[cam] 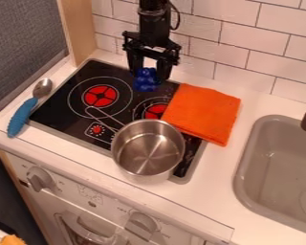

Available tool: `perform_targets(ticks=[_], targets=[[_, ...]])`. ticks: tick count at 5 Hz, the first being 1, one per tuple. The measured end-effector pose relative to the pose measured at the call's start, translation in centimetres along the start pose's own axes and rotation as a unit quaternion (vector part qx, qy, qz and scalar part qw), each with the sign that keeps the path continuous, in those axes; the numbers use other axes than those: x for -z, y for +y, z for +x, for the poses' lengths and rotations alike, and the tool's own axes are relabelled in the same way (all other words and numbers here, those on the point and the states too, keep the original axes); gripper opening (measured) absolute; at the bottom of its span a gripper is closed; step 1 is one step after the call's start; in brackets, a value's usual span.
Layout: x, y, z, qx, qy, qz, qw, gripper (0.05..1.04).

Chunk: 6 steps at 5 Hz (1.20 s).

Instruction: Take the blue object out of the pan and put it to the top middle corner of the burner.

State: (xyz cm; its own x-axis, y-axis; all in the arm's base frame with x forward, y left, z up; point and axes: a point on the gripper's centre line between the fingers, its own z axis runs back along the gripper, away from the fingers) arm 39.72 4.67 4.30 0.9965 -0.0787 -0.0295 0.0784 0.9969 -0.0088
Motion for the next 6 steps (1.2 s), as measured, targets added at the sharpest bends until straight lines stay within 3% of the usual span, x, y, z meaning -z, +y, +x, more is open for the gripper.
perform_targets(ticks=[1, 2, 3, 4, 6], targets=[[1.0, 0.5, -0.1, 0.000, 0.014, 0.010, 0.9999, 0.863], [1.0, 0.5, -0.1, 0.006, 0.014, 0.011, 0.9998, 1.012], [1.3, 0.3, -0.3, 0.013, 0.016, 0.008, 0.9998, 1.009], [0.4, -0.7, -0.9, 0.022, -0.006, 0.004, 0.9997, 1.003], [-1.7, -3.0, -2.7, 0.053, -0.044, 0.021, 0.9974, 1.001]])
